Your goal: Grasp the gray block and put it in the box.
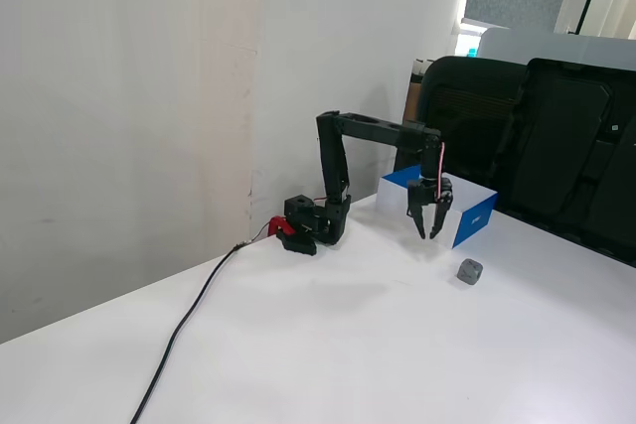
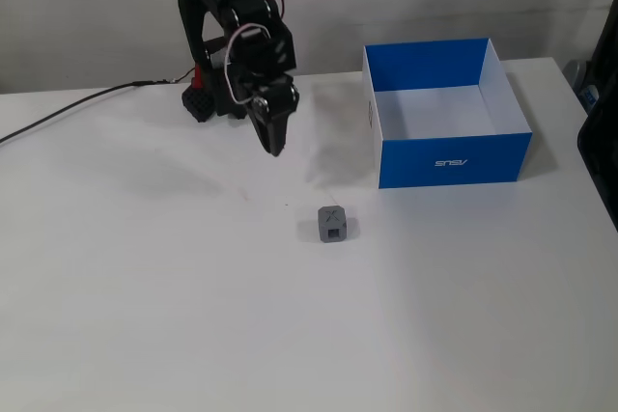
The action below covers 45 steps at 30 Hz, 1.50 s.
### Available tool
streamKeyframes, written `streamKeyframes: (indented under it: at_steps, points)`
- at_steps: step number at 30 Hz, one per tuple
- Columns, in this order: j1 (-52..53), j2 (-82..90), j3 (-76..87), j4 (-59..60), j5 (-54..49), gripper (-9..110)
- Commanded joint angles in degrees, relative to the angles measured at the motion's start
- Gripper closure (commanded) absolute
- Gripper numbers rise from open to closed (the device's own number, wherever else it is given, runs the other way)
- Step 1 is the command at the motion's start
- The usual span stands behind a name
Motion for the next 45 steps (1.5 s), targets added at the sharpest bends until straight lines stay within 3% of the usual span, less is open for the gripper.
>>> streamKeyframes:
  at_steps: [1, 9, 23, 45]
  points:
    - [1.67, -4.75, -9.05, -0.09, -1.14, 99]
    - [5.8, -13.18, -17.05, 0.62, -0.35, 95]
    - [4.92, -21.88, -26.37, 0.79, -0.97, 59]
    - [3.6, -37.53, -36.91, 0.44, -1.23, 60]
